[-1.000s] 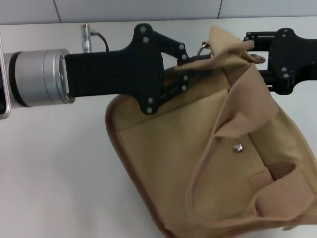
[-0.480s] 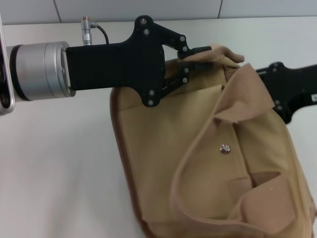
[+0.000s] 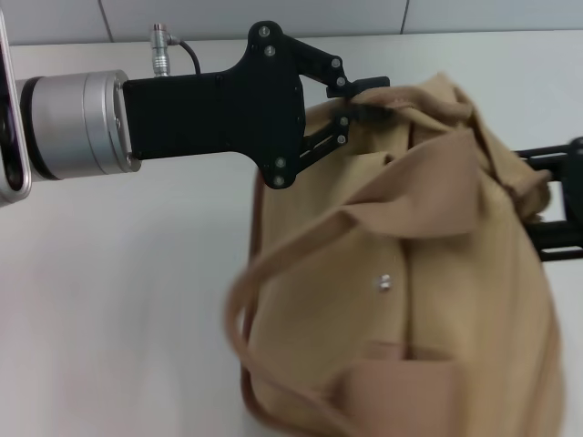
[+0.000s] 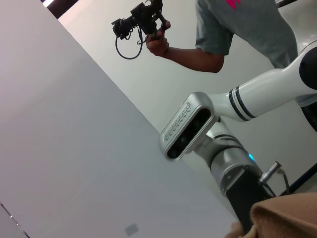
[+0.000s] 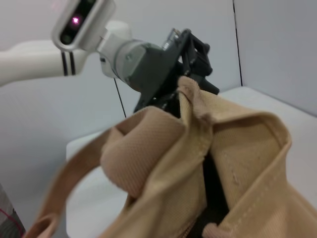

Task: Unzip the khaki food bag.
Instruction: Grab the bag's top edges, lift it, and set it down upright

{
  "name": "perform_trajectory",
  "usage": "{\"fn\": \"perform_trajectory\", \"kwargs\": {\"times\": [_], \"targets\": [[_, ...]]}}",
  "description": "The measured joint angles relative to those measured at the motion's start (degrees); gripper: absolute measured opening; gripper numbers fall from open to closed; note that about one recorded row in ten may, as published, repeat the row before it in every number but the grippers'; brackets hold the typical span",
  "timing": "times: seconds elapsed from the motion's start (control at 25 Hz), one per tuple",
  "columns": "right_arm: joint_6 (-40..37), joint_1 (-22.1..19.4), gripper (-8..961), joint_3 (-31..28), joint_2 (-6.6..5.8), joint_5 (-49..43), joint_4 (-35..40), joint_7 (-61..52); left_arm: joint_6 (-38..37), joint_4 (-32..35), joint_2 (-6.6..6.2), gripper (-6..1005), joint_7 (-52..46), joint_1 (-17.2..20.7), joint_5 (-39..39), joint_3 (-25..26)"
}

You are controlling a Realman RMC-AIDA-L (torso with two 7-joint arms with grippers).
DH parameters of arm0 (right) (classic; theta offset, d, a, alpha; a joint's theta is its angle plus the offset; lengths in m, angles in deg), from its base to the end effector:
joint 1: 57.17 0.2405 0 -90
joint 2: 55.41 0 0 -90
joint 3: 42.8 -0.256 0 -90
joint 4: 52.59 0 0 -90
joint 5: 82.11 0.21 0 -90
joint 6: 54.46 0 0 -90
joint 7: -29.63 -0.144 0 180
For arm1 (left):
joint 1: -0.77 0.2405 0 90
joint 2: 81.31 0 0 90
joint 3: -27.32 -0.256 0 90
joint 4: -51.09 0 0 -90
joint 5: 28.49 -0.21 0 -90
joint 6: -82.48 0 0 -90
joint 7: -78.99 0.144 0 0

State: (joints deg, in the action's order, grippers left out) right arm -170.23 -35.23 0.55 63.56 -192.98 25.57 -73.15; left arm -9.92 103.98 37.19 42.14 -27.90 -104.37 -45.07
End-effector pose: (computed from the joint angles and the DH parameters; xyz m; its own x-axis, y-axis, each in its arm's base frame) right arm 0.2082 0.2786 0.0929 0.8907 -0.2615 -0.3718 -0.3015 -0.9520 -0.0527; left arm -0.1340 0.3211 0.0050 0.5308 -0.6687 0.5206 -0.4232 -0.7414 -0.5208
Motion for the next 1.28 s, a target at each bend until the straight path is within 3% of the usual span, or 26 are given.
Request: {"fn": "perform_trajectory", "kwargs": {"times": [0.16, 0.68, 1.04, 1.28], "targets": [[-4.66, -1.42, 692, -6.2, -0.04, 1.45, -0.26, 2.75, 0.11, 0.04, 0.0, 79, -0.01, 0.16, 0.02, 0.08], [-7.01, -2.83, 692, -11.16, -0.66, 4.06, -2.0, 4.47, 0.32, 0.04, 0.06, 80, -0.06, 0.66, 0.58, 0.21], [-8.59, -3.03, 693, -14.39, -3.25, 12.9, -7.77, 4.39, 0.79, -0.23, 0.06, 81, 0.3, 0.83, 0.84, 0.56], [-7.82, -2.5, 693, -15.77, -2.84, 15.57, -8.27, 3.38, 1.43, -0.47, 0.15, 82, 0.63, 0.83, 0.85, 0.67]]}}
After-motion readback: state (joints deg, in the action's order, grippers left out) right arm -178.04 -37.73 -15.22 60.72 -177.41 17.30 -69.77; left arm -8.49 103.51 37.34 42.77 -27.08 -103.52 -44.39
